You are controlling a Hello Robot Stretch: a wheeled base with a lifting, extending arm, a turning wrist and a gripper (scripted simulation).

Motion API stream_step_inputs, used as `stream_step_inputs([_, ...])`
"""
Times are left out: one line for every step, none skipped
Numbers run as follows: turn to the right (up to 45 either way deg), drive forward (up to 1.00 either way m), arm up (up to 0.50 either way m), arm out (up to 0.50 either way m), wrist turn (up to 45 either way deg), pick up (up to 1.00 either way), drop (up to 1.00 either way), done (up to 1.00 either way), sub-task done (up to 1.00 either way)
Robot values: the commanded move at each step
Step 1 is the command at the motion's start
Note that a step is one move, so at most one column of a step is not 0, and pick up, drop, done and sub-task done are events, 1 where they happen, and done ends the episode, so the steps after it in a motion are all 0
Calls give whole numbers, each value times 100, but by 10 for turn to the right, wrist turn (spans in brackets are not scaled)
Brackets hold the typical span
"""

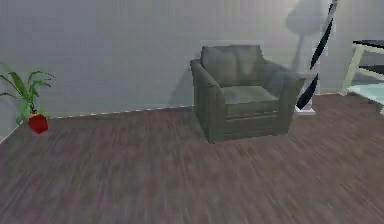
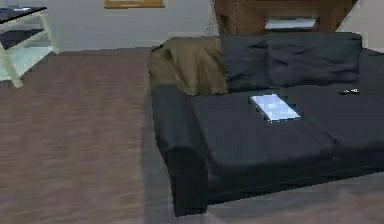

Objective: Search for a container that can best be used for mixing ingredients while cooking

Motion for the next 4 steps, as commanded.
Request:
stream_step_inputs([-60,0,0,0,0,0,0,0,0])
stream_step_inputs([0,20,0,0,0,0,0,0,0])
stream_step_inputs([450,0,0,0,0,0,0,0,0])
stream_step_inputs([0,60,0,0,0,0,0,0,0])
